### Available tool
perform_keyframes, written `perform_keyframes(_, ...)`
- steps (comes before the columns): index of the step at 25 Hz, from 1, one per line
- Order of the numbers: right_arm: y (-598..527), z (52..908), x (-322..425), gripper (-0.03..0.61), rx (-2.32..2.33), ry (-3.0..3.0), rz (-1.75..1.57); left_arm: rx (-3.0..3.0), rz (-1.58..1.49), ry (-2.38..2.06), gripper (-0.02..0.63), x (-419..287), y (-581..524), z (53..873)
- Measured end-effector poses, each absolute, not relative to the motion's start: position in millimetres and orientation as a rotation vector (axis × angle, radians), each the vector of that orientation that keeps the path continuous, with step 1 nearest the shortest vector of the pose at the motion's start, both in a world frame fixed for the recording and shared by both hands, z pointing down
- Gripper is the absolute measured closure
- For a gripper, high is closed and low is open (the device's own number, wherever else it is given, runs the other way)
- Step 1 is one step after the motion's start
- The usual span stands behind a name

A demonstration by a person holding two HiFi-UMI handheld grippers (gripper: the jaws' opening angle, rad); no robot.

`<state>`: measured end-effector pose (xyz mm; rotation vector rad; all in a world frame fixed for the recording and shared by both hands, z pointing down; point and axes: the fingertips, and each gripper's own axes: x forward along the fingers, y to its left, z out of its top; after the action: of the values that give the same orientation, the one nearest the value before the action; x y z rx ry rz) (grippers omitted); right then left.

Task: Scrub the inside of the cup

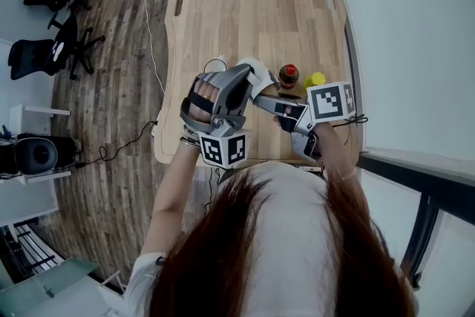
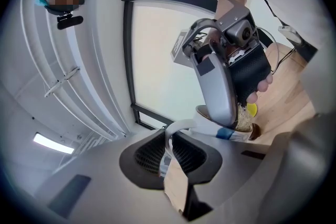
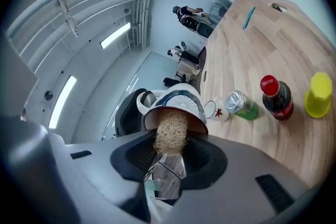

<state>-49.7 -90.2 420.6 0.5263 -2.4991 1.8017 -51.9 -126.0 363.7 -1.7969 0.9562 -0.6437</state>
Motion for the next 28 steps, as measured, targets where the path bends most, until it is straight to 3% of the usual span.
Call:
perform_keyframes(10,-89.2,420.2,-48.9,0.44,0.587,-2.517,1.547,-1.806,-0.645,0.955,0.568,-52.7,-126.2,363.6)
perform_keyframes(28,-84.5,422.2,-49.7,0.446,0.647,-2.446,0.78,-1.842,-0.648,0.959,0.568,-51.5,-126.7,363.0)
